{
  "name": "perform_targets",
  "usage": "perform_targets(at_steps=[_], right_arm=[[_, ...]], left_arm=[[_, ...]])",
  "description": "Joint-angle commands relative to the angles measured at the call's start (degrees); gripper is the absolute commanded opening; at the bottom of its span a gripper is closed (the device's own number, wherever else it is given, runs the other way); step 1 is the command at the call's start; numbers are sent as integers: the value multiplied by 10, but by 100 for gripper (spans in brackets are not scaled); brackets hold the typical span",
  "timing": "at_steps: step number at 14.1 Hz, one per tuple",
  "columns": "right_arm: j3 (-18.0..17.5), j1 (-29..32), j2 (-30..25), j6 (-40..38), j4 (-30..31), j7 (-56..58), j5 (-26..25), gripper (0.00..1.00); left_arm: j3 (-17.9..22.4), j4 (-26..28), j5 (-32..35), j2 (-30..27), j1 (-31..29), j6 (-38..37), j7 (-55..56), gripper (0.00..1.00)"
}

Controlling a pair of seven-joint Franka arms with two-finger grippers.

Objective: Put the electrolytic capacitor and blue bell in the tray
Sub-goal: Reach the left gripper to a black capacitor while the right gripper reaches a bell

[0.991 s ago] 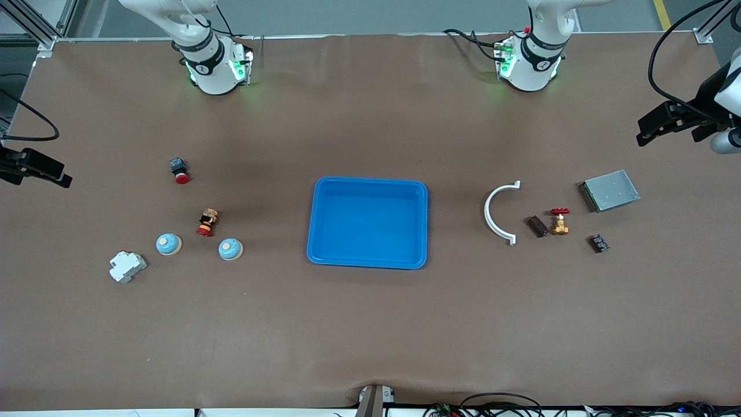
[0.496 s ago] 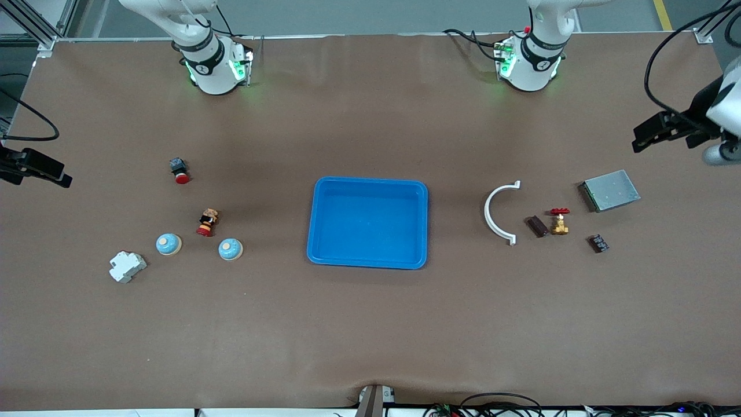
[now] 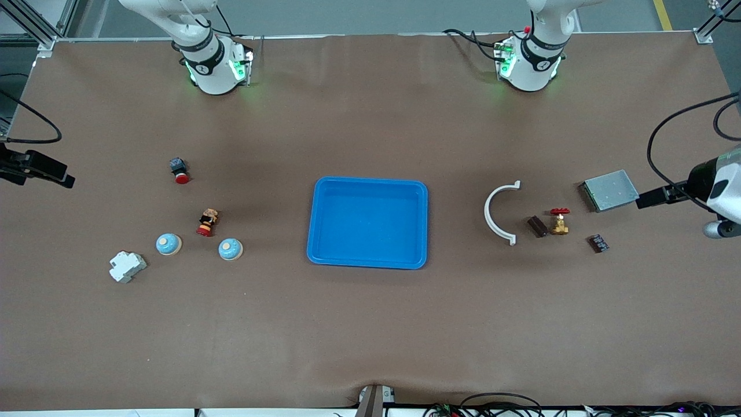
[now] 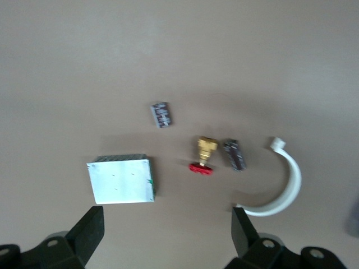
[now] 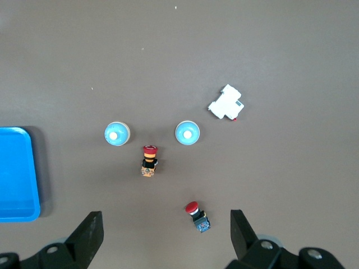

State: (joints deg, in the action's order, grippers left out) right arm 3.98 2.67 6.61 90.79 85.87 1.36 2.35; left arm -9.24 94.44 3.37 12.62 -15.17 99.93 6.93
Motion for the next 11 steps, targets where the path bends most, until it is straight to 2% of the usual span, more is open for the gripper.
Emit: perform_targets(at_steps=[1,5,8,11], right_arm=[[-6,4,33,-4,2,-9,-2,100],[-6,-1,67,10,5,-12,-2,100],[-6,1,75,110,80,-5,-2,100],[-6,-3,79,150,116,3,-2,100]], left_arm=[[-5,24,27,23,-28,47,9,100],[-4,115,30,43,-36,180,29,100],[-3,125,33,88,-36,222,46,100],[-2,125,33,139,-39,272,50,95]])
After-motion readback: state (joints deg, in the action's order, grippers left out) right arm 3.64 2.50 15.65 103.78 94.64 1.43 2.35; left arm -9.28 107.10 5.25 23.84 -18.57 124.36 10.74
